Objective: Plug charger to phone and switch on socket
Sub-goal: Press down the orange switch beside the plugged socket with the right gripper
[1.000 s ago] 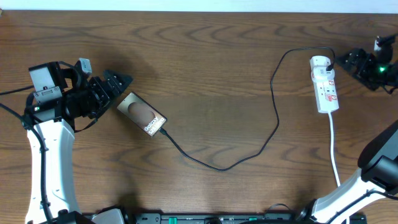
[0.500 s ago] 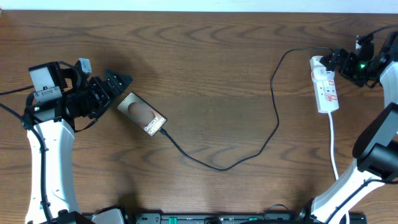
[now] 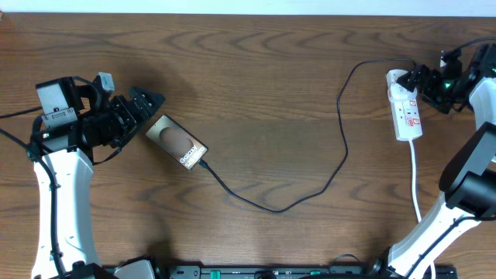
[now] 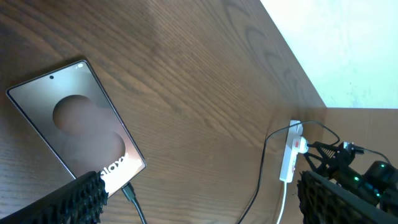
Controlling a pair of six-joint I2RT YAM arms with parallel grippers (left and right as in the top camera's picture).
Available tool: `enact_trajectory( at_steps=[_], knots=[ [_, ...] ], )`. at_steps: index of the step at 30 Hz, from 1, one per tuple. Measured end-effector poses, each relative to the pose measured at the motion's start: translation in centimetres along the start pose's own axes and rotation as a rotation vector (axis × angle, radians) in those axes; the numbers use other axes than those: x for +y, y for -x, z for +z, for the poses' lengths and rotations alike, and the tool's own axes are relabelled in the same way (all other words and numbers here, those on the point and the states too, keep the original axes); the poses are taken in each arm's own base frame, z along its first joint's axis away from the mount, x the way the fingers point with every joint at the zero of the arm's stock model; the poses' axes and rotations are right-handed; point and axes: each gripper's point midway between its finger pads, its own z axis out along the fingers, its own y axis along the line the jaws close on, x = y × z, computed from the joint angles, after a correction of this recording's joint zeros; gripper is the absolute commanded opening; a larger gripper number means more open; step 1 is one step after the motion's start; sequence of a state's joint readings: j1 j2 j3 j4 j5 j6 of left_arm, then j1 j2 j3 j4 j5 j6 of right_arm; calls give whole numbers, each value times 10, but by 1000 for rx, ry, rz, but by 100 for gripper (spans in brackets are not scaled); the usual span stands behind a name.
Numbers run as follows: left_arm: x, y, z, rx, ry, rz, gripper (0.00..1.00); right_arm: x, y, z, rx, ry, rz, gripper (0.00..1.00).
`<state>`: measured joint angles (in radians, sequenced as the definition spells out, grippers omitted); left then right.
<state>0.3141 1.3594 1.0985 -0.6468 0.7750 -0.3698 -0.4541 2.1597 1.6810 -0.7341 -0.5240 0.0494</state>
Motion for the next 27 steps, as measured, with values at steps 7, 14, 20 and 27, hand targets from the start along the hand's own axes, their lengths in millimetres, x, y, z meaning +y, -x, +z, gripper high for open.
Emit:
enact_trajectory(
  at_steps=[7,14,20,27],
  knots=[
    [3,1,0,-9,18,0,94,-11,-11,21,45,6,53,99],
    [4,2,0,-10,21,0,94,-11,-10,21,43,4,71,99],
    [4,2,0,-10,21,0,94,-11,-8,21,38,5,70,99],
    [4,2,0,-10,21,0,94,-6,-3,18,30,12,62,99]
  ],
)
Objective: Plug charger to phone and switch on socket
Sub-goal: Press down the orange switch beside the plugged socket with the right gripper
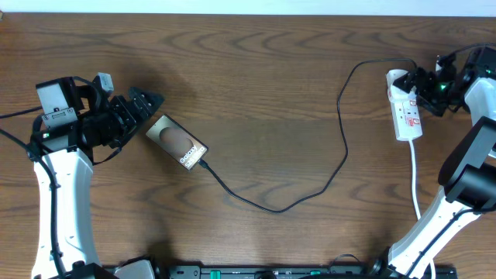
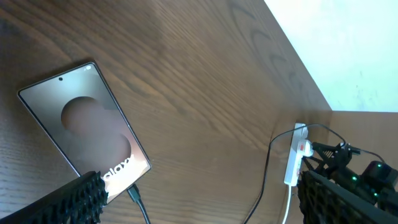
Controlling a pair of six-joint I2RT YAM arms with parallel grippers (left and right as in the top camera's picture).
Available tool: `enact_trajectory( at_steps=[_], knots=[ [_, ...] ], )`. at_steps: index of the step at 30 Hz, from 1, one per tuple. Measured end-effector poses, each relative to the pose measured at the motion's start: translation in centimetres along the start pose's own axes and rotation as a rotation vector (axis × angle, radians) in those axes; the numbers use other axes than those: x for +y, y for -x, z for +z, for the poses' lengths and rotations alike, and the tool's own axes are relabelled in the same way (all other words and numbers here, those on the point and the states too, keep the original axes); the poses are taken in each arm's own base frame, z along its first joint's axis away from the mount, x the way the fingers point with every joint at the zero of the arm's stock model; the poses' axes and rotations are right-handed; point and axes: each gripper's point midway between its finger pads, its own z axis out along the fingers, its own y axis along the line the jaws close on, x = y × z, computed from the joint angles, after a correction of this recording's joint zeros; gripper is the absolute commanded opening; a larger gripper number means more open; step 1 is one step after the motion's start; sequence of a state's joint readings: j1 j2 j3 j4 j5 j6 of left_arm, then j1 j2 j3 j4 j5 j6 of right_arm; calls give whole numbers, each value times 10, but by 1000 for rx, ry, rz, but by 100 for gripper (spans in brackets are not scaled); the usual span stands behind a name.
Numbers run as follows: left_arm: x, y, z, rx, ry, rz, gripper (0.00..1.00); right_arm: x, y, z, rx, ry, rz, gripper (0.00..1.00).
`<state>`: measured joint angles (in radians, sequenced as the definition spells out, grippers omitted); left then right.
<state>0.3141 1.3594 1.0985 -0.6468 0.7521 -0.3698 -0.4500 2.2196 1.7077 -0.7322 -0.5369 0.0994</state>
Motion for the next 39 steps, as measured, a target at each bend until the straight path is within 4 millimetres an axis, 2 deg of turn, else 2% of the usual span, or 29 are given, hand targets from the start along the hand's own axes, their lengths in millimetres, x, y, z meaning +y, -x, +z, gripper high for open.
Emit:
enact_trajectory(
  at_steps=[6,15,24,39],
  knots=[
    [0,0,0,0,0,0,94,6,4,-3,-4,8,-8,99],
    [0,0,0,1,0,-1,94,7,-5,-3,32,6,21,99],
    [0,0,0,1,1,-1,94,19,-5,2,37,10,5,99],
    [1,-1,0,5,2,-4,94,18,-4,5,32,-37,14,99]
  ],
)
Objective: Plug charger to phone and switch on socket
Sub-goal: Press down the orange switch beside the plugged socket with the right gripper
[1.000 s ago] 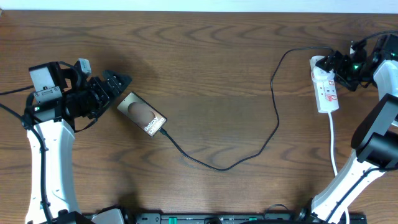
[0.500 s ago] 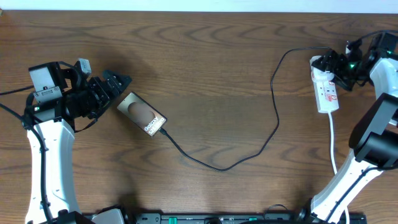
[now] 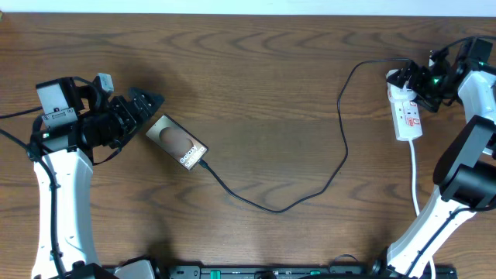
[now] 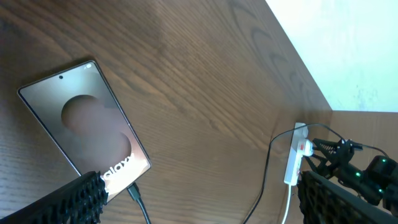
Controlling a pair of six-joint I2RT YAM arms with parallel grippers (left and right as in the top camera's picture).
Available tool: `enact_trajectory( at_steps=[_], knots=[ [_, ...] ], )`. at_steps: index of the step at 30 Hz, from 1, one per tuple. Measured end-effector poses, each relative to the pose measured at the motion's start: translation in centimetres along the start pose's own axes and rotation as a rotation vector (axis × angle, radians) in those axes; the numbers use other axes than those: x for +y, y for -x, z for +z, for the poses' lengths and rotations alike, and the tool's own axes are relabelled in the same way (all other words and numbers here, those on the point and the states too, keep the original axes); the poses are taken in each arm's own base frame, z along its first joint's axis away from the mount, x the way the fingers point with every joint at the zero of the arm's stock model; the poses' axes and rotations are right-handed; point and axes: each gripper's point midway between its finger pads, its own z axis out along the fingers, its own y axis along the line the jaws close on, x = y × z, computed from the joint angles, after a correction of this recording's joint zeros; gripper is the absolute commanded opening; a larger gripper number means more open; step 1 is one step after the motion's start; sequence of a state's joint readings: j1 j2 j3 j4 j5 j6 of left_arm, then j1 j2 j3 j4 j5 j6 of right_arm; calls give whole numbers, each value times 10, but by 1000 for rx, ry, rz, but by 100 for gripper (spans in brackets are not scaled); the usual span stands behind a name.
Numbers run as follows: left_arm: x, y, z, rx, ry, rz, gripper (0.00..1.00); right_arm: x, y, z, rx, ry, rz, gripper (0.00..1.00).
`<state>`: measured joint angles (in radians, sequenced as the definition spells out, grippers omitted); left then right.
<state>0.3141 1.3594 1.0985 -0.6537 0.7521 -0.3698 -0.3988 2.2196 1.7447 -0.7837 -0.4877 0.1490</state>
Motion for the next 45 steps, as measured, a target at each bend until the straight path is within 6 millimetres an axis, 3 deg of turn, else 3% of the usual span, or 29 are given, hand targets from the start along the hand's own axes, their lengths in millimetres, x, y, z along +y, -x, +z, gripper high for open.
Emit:
enact_trajectory(
  at_steps=[16,45],
  knots=[
    [2,-4,0,13,6,-12,94,-8,-3,1,7,-62,3,99],
    [2,-4,0,16,8,-15,94,-5,-5,-1,19,-59,48,99]
  ],
)
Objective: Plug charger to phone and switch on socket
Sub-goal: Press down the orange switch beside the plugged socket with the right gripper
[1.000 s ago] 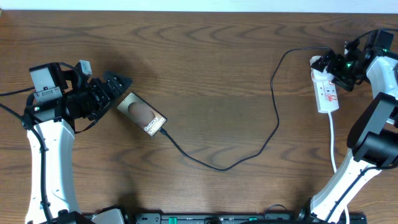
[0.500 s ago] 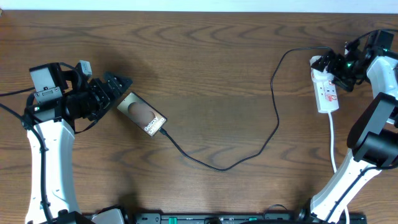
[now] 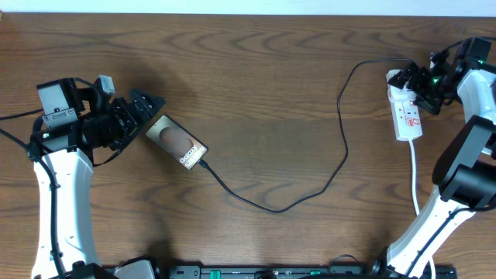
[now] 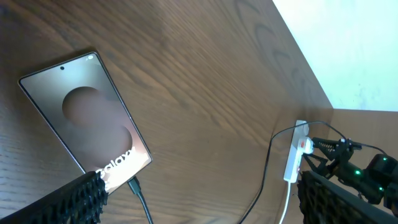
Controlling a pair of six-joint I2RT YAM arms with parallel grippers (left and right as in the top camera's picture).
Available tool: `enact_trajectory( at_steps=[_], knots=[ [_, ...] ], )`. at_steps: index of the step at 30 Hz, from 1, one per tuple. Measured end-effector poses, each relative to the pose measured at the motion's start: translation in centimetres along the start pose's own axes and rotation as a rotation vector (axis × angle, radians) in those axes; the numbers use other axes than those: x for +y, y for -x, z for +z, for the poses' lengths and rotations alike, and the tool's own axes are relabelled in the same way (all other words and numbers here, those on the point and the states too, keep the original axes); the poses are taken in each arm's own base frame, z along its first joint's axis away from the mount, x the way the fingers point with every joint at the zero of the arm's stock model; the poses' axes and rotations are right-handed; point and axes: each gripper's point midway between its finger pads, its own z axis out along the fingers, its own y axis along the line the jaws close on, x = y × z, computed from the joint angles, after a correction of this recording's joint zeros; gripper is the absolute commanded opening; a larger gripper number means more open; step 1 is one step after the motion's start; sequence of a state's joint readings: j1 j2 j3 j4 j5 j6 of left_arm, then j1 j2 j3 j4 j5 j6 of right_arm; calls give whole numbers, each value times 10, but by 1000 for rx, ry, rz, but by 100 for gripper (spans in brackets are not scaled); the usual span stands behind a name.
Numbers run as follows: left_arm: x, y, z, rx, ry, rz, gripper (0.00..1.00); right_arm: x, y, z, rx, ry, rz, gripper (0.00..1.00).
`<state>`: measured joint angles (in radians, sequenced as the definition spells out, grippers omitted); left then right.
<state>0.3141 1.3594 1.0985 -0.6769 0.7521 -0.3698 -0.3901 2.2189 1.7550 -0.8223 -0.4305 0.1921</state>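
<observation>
The phone lies face up on the brown table, also seen in the left wrist view as the phone. The black charger cable is plugged into the phone's lower end and runs to the white power strip. My left gripper stands open just left of the phone, and its fingers frame the left wrist view. My right gripper is at the strip's upper end by the red switch, fingers slightly apart.
The strip's white lead runs down toward the front edge on the right. The cable loops across the middle of the table. A pale wall borders the far edge.
The left wrist view has shifted a little, so the phone sits slightly higher in it. The right gripper stays at the strip's upper end. The cable remains plugged in.
The cable was in the phone from the oldest moment, with my left gripper open beside the phone throughout. My right gripper stood just right of the power strip, then closer, then over its upper end, where it remains now.
</observation>
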Motion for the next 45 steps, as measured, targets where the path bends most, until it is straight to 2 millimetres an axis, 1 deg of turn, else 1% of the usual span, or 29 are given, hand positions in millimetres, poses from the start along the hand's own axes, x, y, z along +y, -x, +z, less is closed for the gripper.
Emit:
enact_trajectory(
  at_steps=[8,45],
  knots=[
    [0,0,0,0,0,0,94,9,0,2,-2,0,-3,99],
    [1,-1,0,6,3,-5,94,9,1,2,-8,-5,21,99]
  ],
)
